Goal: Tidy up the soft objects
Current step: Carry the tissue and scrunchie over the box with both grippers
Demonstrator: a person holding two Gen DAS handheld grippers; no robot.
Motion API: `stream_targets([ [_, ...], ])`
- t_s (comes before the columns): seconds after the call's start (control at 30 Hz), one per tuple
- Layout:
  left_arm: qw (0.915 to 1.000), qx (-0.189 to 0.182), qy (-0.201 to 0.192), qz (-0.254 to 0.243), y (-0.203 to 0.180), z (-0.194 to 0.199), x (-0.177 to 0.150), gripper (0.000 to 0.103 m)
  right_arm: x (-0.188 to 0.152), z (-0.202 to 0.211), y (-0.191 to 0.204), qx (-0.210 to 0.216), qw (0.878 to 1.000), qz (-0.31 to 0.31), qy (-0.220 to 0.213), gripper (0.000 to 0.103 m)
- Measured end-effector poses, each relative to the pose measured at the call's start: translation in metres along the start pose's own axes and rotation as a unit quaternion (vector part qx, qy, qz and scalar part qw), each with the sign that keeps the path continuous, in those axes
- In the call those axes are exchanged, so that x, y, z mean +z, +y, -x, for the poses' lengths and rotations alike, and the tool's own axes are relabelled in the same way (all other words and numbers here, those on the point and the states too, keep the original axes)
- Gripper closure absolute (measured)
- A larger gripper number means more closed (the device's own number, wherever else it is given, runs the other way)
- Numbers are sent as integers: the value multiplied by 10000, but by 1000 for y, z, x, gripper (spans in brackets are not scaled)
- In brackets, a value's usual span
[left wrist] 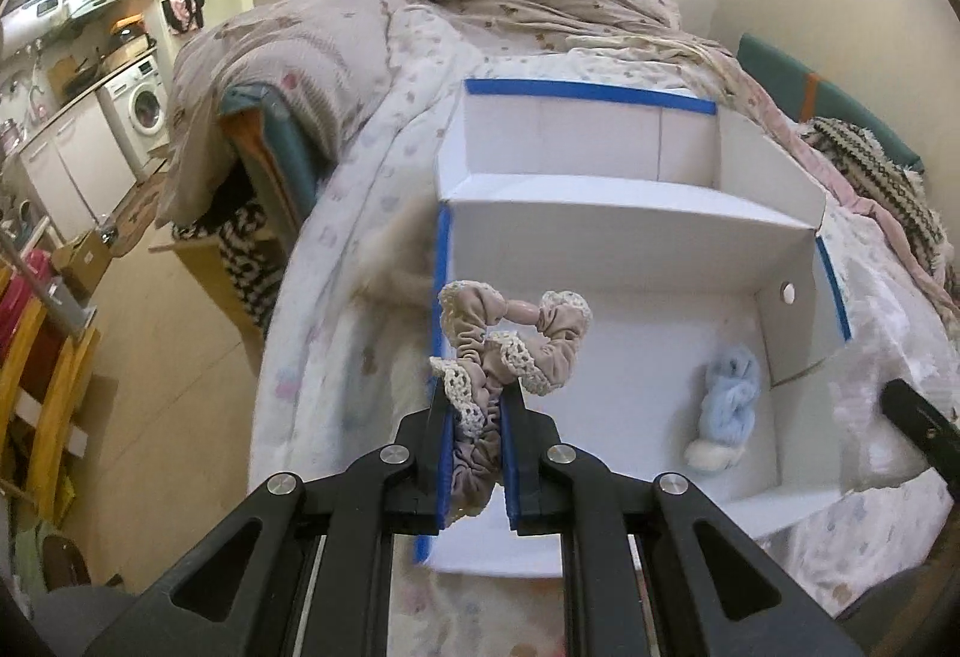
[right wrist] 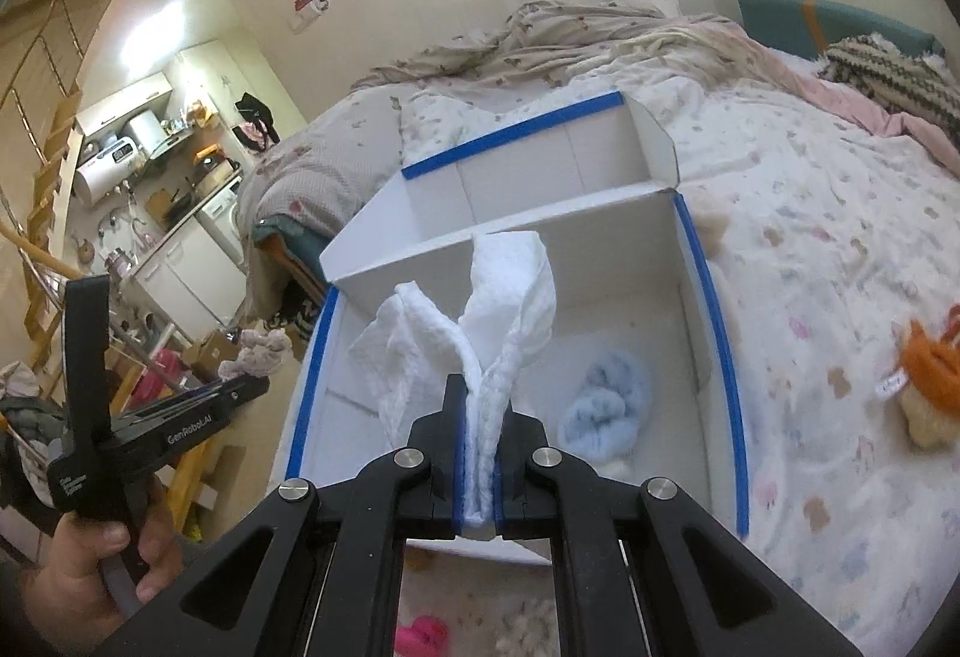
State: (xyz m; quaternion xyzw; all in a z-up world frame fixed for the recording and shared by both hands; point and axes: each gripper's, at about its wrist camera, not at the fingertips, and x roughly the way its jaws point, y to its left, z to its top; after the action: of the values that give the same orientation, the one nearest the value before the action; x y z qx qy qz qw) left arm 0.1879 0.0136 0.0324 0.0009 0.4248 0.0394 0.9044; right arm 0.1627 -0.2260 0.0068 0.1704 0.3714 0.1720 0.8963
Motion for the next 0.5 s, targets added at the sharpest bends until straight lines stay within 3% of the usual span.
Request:
stream_targets([
  [0.27,9995,-33,86,-309,-29,-30,12,91,7,-42,-5,-136,9994,-42,303,95],
  [0.5,9987,-18,402,-313,-35,-66,8,91,-2,-76,-14,-272,9972,-67,693,95],
])
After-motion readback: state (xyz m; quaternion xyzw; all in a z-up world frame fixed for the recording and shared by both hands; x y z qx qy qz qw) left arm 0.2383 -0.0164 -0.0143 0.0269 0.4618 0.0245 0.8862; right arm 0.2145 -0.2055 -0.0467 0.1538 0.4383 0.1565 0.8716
